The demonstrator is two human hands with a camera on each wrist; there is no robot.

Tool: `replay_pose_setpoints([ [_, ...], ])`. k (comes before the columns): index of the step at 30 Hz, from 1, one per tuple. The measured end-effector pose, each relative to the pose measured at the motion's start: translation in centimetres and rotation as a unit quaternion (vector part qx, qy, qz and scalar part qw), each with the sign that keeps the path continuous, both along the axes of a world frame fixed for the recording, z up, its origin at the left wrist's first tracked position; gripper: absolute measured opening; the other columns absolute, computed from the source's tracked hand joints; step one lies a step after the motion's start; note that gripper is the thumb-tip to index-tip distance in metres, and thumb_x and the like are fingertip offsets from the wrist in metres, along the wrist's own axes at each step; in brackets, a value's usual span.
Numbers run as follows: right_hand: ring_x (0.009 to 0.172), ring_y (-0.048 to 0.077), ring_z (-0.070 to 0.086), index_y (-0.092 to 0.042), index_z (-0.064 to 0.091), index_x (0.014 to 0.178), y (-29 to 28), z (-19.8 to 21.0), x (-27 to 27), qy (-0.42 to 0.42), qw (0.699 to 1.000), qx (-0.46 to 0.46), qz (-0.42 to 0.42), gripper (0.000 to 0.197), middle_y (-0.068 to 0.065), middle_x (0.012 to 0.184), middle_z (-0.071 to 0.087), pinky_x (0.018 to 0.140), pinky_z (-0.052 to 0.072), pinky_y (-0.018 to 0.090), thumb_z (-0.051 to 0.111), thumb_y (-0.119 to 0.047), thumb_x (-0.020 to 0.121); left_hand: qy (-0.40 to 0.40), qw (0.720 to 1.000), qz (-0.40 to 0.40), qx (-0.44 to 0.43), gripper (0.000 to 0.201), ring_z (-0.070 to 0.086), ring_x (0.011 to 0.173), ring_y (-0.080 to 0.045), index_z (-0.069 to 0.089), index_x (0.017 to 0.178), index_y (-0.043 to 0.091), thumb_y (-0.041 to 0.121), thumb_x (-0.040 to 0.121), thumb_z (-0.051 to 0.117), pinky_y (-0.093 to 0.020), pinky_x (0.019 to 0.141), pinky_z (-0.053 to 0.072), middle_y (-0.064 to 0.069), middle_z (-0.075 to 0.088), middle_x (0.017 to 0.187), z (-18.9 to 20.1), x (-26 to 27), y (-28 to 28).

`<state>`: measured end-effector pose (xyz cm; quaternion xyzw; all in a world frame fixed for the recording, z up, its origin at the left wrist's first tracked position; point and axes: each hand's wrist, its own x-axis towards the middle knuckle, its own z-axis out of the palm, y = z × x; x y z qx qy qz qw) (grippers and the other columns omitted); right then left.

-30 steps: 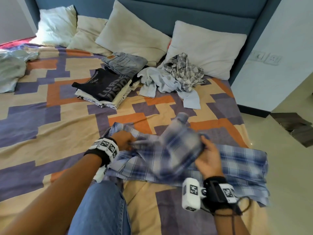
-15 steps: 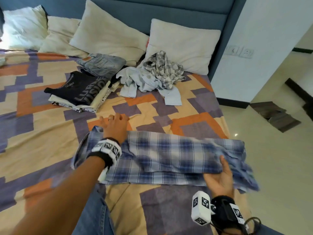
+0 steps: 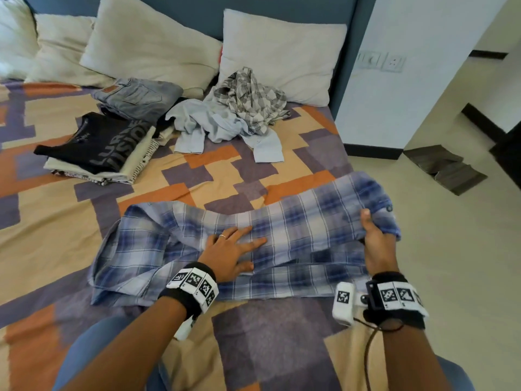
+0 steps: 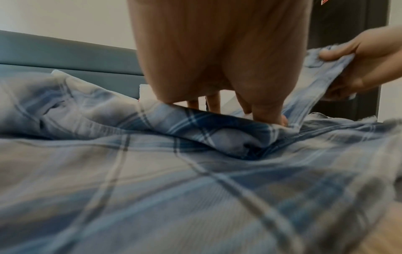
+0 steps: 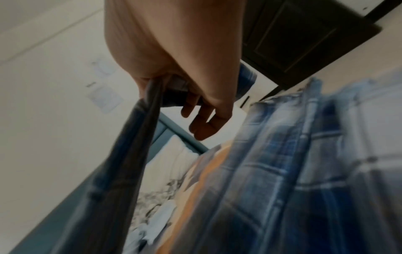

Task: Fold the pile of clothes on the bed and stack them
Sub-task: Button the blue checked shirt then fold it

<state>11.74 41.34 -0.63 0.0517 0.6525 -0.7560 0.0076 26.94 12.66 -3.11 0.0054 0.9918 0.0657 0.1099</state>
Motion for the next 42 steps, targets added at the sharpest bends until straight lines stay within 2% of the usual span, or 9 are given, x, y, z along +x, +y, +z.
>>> replay_pose_setpoints([
  [5, 0.113, 0.027, 0.063, -0.011, 0.064, 0.121, 1.6, -4.7, 0.0, -0.067, 0.991, 0.115, 0.007, 0.051, 0.005, 0.122, 0.067, 0.098, 0.05, 0.051, 0.079, -0.039, 0.08, -0.057, 0.997, -0.017, -0.04, 0.062, -0.004, 0.15, -0.022, -0.003, 0.146, 0.056, 0.058, 0.097, 0.035, -0.055, 0.115, 0.008, 0.008, -0.01, 0.162, -1.2, 0.1, 0.2],
  [11, 0.108, 0.027, 0.066, -0.017, 0.062, 0.117, 3.6, -4.9, -0.9, -0.202, 0.952, -0.179, -0.143, 0.036, 0.01, 0.126, 0.065, 0.092, 0.053, 0.047, 0.067, -0.04, 0.09, -0.064, 0.997, -0.02, -0.029, 0.055, -0.014, 0.149, -0.022, -0.04, 0.119, 0.066, 0.071, 0.084, 0.003, -0.056, 0.115, 0.002, 0.01, -0.022, 0.16, -2.7, 1.1, -0.1],
  [15, 0.106, 0.023, 0.06, -0.027, 0.056, 0.107, 1.2, -5.3, 1.0, -0.302, 0.897, -0.313, -0.084, 0.06, 0.012, 0.126, 0.058, 0.105, 0.046, 0.047, 0.069, -0.072, 0.07, -0.111, 0.991, -0.014, 0.078, 0.066, -0.004, 0.149, -0.018, 0.005, 0.147, 0.054, 0.052, 0.096, 0.047, -0.056, 0.117, 0.004, 0.009, -0.006, 0.162, -1.4, 0.4, -0.6],
  [19, 0.096, 0.027, 0.063, -0.011, 0.062, 0.112, -5.6, -3.2, 8.3, -0.316, 0.917, -0.234, 0.068, 0.024, 0.014, 0.107, 0.067, 0.087, 0.052, 0.039, 0.063, -0.025, 0.093, 0.09, 0.926, 0.13, 0.343, 0.026, 0.058, 0.115, -0.019, 0.066, 0.119, 0.024, 0.02, 0.093, 0.063, -0.045, 0.104, 0.043, -0.006, 0.061, 0.131, 2.4, 0.9, -3.5],
  [22, 0.085, 0.028, 0.067, -0.006, 0.065, 0.09, -11.3, -2.8, 12.6, -0.313, 0.91, -0.152, 0.227, 0.005, 0.015, 0.091, 0.071, 0.074, 0.055, 0.035, 0.067, -0.011, 0.089, 0.193, 0.908, 0.263, 0.261, 0.036, 0.055, 0.117, -0.031, 0.06, 0.128, 0.013, 0.012, 0.092, 0.063, -0.041, 0.099, 0.044, -0.014, 0.054, 0.133, 4.5, 1.7, -8.3],
  [26, 0.074, 0.02, 0.071, -0.003, 0.064, 0.083, -16.4, -3.5, 15.1, -0.263, 0.912, -0.055, 0.31, 0.011, 0.01, 0.082, 0.071, 0.047, 0.04, 0.023, 0.075, -0.008, 0.083, 0.09, 0.923, 0.308, 0.214, 0.059, 0.054, 0.115, -0.021, 0.027, 0.149, 0.013, 0.008, 0.097, 0.054, -0.018, 0.093, 0.043, -0.011, 0.051, 0.131, 6.4, 2.6, -13.4],
  [29, 0.056, 0.013, 0.061, -0.006, 0.058, 0.078, -17.9, -4.1, 15.8, -0.241, 0.932, -0.013, 0.272, 0.02, 0.004, 0.067, 0.065, 0.038, 0.032, 0.02, 0.078, -0.003, 0.08, 0.025, 0.912, 0.314, 0.263, 0.065, 0.058, 0.109, -0.042, 0.022, 0.152, 0.017, -0.001, 0.096, 0.05, -0.037, 0.086, 0.052, -0.016, 0.047, 0.134, 6.7, 2.3, -15.1],
  [34, 0.049, 0.009, 0.055, -0.002, 0.056, 0.095, -16.4, -4.7, 15.2, -0.236, 0.951, 0.014, 0.197, 0.028, 0.02, 0.082, 0.058, 0.042, 0.041, 0.018, 0.079, -0.004, 0.079, 0.04, 0.95, 0.285, 0.123, 0.03, 0.061, 0.105, -0.04, 0.064, 0.116, 0.0, -0.003, 0.086, 0.056, -0.033, 0.079, 0.044, -0.022, 0.064, 0.117, 5.3, 1.9, -17.8],
  [42, 0.049, 0.016, 0.055, 0.006, 0.06, 0.091, -13.4, -5.0, 17.4, -0.27, 0.929, 0.012, 0.255, 0.012, 0.014, 0.068, 0.066, 0.042, 0.041, 0.023, 0.069, 0.003, 0.084, -0.033, 0.959, 0.274, 0.068, 0.059, 0.051, 0.124, -0.036, 0.044, 0.142, 0.014, -0.007, 0.088, 0.044, -0.039, 0.103, 0.039, -0.017, 0.053, 0.137, 3.5, 6.1, -19.3],
])
